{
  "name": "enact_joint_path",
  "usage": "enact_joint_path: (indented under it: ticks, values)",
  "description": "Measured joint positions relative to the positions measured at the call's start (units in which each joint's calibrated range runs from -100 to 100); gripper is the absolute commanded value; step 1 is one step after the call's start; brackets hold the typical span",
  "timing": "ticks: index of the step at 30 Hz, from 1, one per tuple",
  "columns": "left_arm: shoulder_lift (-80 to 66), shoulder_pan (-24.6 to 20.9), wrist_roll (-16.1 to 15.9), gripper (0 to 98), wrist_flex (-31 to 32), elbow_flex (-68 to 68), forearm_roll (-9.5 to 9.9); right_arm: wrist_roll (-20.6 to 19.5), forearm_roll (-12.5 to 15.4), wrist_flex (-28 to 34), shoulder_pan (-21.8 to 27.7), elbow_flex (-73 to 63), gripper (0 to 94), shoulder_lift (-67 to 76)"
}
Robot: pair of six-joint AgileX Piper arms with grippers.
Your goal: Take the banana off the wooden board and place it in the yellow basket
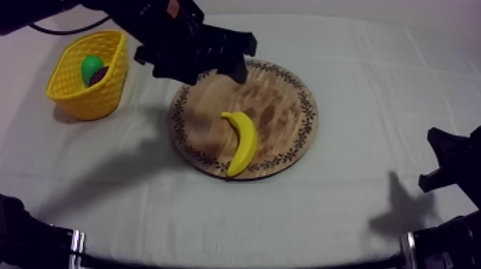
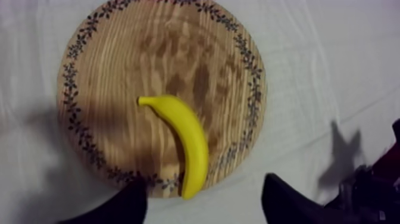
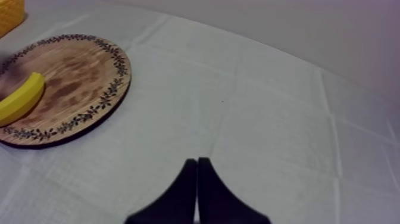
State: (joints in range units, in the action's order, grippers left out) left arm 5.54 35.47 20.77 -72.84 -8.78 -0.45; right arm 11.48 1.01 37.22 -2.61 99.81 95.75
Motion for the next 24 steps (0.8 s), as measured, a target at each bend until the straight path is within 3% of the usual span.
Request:
enact_joint_path:
  ticks: [7, 15, 24]
  values:
    - [6.13, -0.24, 0.63, 94.7, -0.32, 2.94, -1.72, 0.00, 0.00, 0.07, 0.00, 0.00, 0.3, 0.00]
    - [12.43, -0.42, 1.38, 92.5, -0.14, 2.96, -3.05, 0.00, 0.00, 0.07, 0.00, 0.00, 0.3, 0.00]
    - [20.84, -0.44, 0.12, 88.7, -0.60, 5.03, -5.09, -0.02, 0.00, 0.15, 0.00, 0.00, 0.3, 0.00]
